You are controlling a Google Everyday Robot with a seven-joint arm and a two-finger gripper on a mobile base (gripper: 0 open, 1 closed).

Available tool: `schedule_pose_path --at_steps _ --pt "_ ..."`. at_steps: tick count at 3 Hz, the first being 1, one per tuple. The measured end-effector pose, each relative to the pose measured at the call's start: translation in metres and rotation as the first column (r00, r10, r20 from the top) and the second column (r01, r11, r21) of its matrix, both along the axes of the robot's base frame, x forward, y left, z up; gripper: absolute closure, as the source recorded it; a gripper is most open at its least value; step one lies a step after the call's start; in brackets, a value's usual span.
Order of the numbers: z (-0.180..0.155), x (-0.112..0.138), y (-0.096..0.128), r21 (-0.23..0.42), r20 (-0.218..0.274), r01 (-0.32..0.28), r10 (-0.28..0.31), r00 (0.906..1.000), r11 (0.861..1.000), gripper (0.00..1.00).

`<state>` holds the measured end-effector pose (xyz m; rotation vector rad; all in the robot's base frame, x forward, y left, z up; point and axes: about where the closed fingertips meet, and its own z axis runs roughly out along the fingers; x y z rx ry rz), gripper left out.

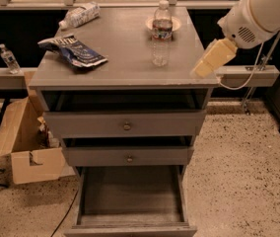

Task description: Place water bottle into bottom drawer

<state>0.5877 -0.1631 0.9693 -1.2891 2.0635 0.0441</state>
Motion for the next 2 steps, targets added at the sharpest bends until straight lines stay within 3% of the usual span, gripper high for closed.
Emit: schedule_pose_path --at_steps 1,2 --pt "-0.010 0.048 0.017 0.083 0.044 0.069 -0.072 0.9964 0.994 0.00" --pt "-0.029 0.089 0.037 0.141 0.045 0.109 -0.117 0.9921 0.984 0.00"
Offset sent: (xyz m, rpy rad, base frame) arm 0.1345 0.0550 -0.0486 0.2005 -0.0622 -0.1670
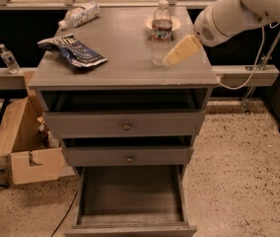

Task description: Place water bottle into bottom drawer

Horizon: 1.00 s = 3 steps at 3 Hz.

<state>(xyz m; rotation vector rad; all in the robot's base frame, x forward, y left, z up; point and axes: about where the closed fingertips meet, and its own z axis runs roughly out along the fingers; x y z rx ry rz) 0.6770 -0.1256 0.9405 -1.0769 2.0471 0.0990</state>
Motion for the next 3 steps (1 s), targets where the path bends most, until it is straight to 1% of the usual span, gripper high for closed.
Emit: schedule_pose_path --at_steps 1,2,3 --pt "-0.012 0.037 0.013 0.060 0.016 0.034 -0.035 0.9992 0.998 0.00" --pt "-0.018 0.064 0.020 0.159 0.027 0.069 -0.074 0.9969 0.985 0.00" --pt "-0.019 0.085 0.033 0.248 0.035 0.074 -0.085 0.9958 0.966 0.00"
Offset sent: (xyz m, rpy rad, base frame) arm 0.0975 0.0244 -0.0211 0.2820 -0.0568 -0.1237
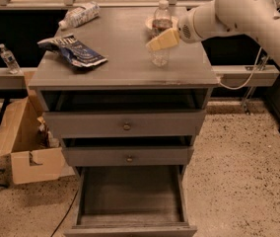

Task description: Place water bottle into bottom drawer

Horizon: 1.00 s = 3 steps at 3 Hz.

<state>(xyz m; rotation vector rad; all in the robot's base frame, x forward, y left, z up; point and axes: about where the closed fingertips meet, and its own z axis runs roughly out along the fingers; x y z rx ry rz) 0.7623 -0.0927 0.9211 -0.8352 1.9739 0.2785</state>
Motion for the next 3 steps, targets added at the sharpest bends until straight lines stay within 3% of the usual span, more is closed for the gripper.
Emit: schedule_pose_path --at_steps 2,3 --pt "0.008 0.019 0.021 0.104 0.028 -0.013 0.010 0.9996 0.994 0.00" --pt "0.008 0.021 0.027 0.107 0.024 -0.005 0.003 0.9997 0.994 0.19"
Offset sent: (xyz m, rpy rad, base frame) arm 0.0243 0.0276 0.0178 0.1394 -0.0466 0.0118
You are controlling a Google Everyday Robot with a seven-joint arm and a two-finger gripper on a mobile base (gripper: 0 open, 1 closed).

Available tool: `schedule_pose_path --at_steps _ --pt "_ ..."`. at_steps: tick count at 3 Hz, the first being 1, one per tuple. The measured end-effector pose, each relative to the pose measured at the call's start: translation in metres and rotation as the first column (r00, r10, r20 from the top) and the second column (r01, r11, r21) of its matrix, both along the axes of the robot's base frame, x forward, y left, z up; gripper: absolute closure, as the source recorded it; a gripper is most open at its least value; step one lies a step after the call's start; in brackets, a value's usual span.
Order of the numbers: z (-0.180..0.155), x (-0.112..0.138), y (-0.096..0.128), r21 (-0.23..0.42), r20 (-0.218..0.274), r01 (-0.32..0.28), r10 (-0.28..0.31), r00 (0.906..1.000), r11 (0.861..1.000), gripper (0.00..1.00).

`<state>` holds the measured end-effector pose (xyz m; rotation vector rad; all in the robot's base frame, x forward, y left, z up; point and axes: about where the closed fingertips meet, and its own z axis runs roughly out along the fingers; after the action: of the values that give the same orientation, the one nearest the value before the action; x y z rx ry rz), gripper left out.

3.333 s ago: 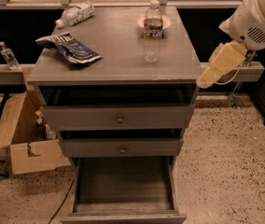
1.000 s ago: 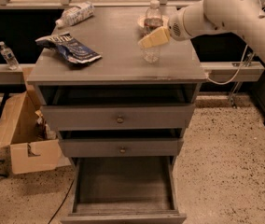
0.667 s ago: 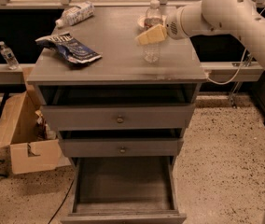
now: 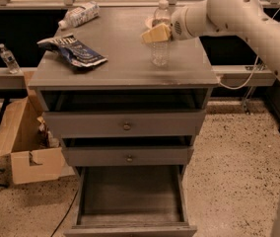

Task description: Place water bottle into bottom drawer

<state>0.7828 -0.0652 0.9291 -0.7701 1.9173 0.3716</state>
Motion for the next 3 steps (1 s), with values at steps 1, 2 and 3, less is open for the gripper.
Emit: schedule_pose_path --at_steps 1,2,3 --pt "-0.001 -0.004 0.001 0.013 -0.001 0.005 -0.005 1.0000 1.000 0.49" --pt "0.003 -0.015 0.001 0.037 0.013 -0.001 0.001 0.9999 0.999 0.74" --pt "0.028 -0.047 -0.013 0.036 0.055 -0.050 0.048 0.9974 0.998 0.97"
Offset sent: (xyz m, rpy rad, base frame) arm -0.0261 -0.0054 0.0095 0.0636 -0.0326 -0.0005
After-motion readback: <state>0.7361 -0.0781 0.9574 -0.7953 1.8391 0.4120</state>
